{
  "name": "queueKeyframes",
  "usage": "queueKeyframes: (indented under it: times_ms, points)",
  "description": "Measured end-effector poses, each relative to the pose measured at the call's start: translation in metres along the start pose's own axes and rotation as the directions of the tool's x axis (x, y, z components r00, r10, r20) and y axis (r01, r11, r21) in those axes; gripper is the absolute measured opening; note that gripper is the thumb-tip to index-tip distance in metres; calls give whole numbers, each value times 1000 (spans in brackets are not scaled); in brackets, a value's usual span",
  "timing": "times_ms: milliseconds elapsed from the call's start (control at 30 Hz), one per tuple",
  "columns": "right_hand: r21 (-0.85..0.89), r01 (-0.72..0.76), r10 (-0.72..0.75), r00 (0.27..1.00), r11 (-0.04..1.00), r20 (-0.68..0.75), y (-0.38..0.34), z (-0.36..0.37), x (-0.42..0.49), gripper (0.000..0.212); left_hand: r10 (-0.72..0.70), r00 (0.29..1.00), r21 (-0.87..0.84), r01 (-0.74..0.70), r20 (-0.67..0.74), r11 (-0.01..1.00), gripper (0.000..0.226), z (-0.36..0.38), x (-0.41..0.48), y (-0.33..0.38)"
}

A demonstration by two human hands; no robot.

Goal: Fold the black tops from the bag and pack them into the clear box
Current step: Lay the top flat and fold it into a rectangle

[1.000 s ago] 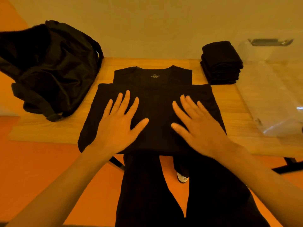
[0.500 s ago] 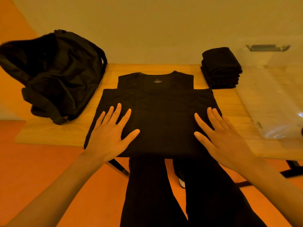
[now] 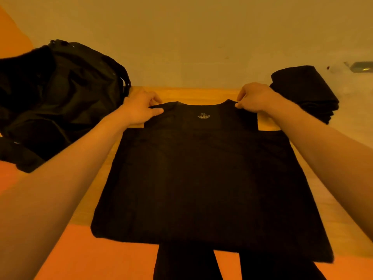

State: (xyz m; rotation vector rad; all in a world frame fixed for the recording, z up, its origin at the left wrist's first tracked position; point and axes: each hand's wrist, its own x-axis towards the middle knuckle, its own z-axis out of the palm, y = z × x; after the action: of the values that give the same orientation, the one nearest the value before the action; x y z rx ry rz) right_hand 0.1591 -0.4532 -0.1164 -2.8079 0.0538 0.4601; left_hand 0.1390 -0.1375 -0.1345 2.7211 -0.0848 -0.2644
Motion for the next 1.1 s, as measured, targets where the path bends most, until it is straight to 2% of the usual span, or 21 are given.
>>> queueKeyframes:
  times_ms: [100,233,400,533,667,800,933,1100]
  points:
    - [-25,-21,23,996,999,84,-2,-3,15,40,-42,986,-10,44,161,999,27,-9,19,-2]
    - [-15,-24,26,986,1000,164,-1,-7,23,24,-25,981,-99,45,191,994,14,-18,32,-1]
    - [58,-29,16,976,998,216,-2,-20,23,38,56,950,-219,13,306,976,16,-28,39,3]
    - [93,-46,28,981,995,191,-1,-28,28,34,59,977,-238,-9,204,971,14,-29,46,4]
    - [179,-37,18,995,983,102,1,-31,37,35,45,989,-280,-4,141,960,7,-28,51,2]
    - [244,-10,5,1000,970,22,4,-31,43,28,39,999,-348,-25,34,937,10,-28,58,-4]
    - [263,79,-49,992,962,-119,7,-29,42,30,64,997,-383,-78,-51,920,13,-32,56,-5]
    - [266,266,-197,945,927,-260,17,-31,23,27,92,983,-430,-152,-156,890,12,-39,34,-5]
